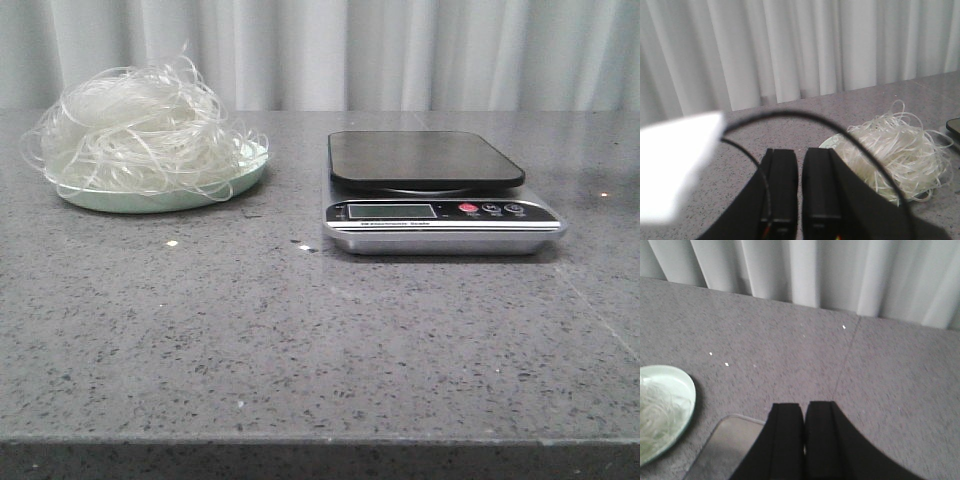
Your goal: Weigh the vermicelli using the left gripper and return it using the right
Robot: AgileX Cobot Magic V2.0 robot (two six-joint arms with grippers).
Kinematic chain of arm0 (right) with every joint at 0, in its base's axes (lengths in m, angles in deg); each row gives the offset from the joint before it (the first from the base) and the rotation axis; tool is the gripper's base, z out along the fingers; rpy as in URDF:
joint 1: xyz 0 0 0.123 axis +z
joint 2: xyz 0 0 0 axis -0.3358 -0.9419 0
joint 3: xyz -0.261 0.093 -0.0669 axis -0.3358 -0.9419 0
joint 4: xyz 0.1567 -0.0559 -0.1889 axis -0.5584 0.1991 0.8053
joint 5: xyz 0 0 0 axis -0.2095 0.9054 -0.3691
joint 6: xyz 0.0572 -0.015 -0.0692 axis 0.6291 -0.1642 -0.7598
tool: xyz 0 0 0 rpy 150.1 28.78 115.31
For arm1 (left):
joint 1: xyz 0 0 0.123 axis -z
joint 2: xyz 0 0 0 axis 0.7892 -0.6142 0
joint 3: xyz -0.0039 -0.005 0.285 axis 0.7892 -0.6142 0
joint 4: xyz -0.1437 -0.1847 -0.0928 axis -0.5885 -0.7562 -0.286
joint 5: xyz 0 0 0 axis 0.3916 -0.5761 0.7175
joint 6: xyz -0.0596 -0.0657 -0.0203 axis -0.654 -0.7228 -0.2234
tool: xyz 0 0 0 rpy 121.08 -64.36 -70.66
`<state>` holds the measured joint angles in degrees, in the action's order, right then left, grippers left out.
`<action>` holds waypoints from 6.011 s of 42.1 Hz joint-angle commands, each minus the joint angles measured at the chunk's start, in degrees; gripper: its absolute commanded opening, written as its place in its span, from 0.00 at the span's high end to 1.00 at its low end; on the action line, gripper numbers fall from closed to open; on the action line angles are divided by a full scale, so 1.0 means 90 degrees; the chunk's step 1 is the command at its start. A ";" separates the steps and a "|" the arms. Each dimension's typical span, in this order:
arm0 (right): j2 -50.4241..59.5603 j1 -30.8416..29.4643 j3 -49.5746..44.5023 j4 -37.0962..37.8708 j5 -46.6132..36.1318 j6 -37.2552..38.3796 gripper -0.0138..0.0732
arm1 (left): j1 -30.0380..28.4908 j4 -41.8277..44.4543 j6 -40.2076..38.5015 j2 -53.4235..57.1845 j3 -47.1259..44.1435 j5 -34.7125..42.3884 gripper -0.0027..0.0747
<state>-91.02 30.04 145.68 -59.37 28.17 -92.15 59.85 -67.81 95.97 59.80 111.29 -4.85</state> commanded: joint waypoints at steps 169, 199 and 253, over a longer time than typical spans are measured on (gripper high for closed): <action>0.5456 -0.0033 -0.5260 0.0145 -0.2092 -0.0055 0.67 | -0.0940 0.1536 -0.2016 0.2505 -0.2715 0.0858 0.78; 0.5470 -0.0053 -0.5260 0.0367 -0.2110 -0.0055 0.67 | -0.0940 0.1536 -0.2016 0.2505 -0.2715 0.0858 0.78; 0.7912 -0.1618 -0.7426 0.1355 -0.2622 0.0666 0.67 | -0.0940 0.1536 -0.2016 0.2505 -0.2715 0.0858 0.78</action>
<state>-20.78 15.76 78.38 -47.97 9.40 -86.25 51.24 -53.86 78.38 81.14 87.30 -1.92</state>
